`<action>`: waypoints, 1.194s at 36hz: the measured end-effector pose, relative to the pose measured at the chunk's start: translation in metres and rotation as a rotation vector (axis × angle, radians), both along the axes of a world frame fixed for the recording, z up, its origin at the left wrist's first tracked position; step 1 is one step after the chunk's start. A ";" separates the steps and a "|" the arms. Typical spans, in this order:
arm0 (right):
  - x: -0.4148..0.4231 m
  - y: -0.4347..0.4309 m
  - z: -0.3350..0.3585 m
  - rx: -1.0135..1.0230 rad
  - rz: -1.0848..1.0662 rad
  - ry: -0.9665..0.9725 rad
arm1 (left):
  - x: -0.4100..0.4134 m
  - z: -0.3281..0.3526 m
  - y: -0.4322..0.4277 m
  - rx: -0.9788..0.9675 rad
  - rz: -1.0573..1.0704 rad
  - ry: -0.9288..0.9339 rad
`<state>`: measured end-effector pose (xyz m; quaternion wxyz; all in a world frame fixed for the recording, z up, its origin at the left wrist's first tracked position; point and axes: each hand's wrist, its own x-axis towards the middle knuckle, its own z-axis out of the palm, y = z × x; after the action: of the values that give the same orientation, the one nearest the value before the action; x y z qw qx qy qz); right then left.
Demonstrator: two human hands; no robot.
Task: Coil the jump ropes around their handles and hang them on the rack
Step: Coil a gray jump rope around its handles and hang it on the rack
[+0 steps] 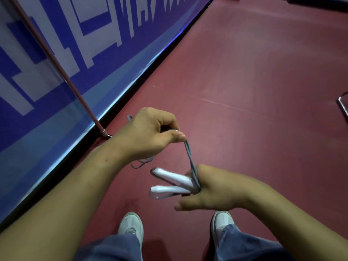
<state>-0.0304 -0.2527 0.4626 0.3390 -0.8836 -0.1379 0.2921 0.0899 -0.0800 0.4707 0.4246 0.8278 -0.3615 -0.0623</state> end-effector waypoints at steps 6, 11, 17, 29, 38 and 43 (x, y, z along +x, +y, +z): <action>0.000 0.007 0.009 -0.027 -0.127 -0.145 | 0.003 -0.007 -0.002 -0.054 0.039 0.163; 0.002 -0.003 0.026 0.130 -0.323 -0.238 | 0.006 -0.025 0.003 -0.039 -0.005 0.382; 0.011 -0.019 0.020 0.269 -0.673 -0.172 | -0.007 -0.034 -0.012 0.015 0.010 0.539; 0.019 -0.043 0.012 0.509 -0.958 -0.112 | -0.045 -0.018 -0.029 0.223 -0.102 0.266; 0.023 -0.042 -0.007 -0.219 -0.599 -0.277 | -0.056 0.008 -0.030 0.561 -0.189 -0.280; 0.019 -0.023 -0.024 -0.350 -0.368 -0.198 | -0.051 0.014 -0.036 0.587 -0.204 -0.442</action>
<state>-0.0118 -0.2761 0.4382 0.2131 -0.9633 0.0449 0.1571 0.0387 -0.1164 0.4848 0.0727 0.8673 -0.4918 -0.0251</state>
